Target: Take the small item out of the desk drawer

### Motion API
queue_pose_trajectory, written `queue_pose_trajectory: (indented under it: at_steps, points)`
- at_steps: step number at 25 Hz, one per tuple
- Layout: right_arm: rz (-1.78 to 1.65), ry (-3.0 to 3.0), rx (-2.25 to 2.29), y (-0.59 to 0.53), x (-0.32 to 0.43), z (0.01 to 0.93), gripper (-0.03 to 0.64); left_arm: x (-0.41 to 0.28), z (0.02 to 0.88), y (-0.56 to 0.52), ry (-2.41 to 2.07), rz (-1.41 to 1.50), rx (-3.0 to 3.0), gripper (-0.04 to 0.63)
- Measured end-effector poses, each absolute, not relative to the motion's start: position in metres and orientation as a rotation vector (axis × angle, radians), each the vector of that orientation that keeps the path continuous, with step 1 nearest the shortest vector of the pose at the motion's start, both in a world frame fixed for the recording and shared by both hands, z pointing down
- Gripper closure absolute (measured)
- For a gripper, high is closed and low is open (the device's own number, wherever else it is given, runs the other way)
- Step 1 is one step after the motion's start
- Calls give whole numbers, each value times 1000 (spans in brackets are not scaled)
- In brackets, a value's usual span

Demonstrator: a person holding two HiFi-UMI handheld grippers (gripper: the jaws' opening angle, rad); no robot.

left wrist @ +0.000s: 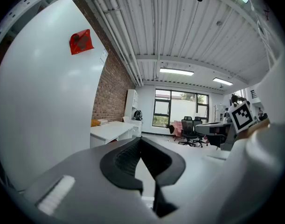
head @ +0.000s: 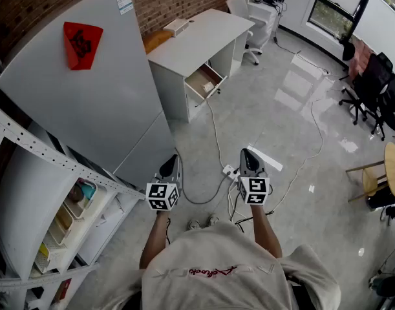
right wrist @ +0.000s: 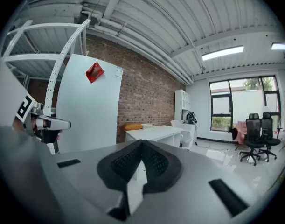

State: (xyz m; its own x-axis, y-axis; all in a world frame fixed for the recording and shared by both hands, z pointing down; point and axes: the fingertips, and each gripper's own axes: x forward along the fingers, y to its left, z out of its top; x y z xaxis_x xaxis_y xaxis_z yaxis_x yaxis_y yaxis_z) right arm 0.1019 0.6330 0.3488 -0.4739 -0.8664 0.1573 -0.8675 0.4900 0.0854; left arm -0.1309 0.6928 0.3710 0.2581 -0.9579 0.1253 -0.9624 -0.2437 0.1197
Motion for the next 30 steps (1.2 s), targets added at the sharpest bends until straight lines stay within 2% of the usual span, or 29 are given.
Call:
queue_pose_trajectory:
  at_steps: [11, 30]
  points:
    - [43, -2546, 1474, 633, 110, 363, 604, -127, 377, 683, -1821, 81, 2348, 586]
    - [98, -2582, 1383, 604, 144, 380, 604, -73, 377, 651, -1809, 124, 2369, 586]
